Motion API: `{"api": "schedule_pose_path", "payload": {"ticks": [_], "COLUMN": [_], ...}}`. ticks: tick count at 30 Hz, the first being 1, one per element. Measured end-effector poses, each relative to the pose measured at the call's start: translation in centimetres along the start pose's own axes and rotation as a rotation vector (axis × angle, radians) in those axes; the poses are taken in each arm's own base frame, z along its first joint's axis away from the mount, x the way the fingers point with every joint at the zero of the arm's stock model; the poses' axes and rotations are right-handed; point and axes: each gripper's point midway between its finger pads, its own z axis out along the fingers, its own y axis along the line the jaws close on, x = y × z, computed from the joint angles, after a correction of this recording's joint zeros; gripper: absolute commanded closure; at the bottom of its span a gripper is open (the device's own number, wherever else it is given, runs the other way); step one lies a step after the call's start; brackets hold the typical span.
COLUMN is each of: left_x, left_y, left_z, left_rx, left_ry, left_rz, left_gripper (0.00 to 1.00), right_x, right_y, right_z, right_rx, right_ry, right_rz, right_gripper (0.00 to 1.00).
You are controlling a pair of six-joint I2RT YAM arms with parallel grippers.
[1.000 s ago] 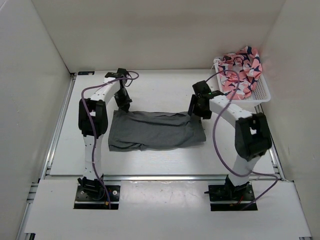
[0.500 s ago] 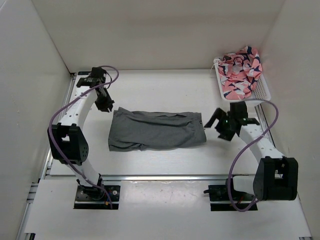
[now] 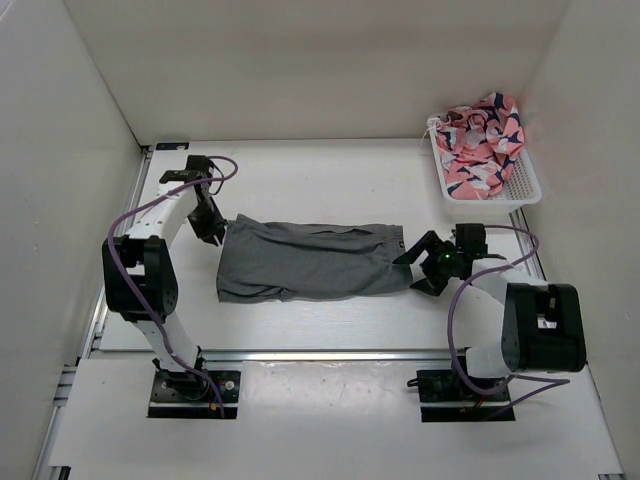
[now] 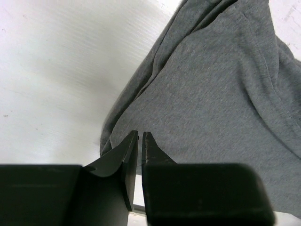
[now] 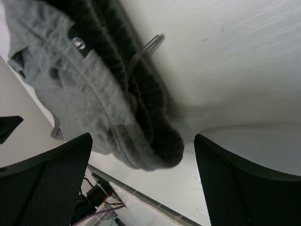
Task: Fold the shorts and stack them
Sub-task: Fold the shorts
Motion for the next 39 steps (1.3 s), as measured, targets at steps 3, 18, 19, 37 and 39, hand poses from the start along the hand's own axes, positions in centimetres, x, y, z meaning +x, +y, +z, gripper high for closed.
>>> {"api": "schedule_pose_path", "payload": {"ticks": [3,18,19,37,39], "left_x": [-0.1,0.2,0.4,4.4,5.6], "left_y": [-0.1,-0.1,-0.1,0.3,0.0], "left_z": [0.0,1.3,1.5,4.0,4.5], "left_rx": [0.002,-0.004,-0.006,-0.031,-0.024], "left_ry": [-0.004,0.016,0.024,0.116,0.138], "left_rz": [0.000,-0.002,-0.002,0.006,0.011], "left_gripper": [0.78,0.80,0.81,0.89,0.89], "right_x": [0.1,0.8,0.8,-3.8,-4.5], "right_y": [-0.1,1.8,1.7,3.0,3.8], "right_z": [0.9,3.8,4.1,-2.0,-2.7], "right_rx": [-0.007,0.008,0.024,0.203,0.207], "right_ry": [0.022,0.023,0.016,-0.218,-0.239], "right_rz": [0.030,-0.001,0.004,-0.212,-0.246], "right_gripper": [0.10,0.65,0.75,1.00,1.00]}}
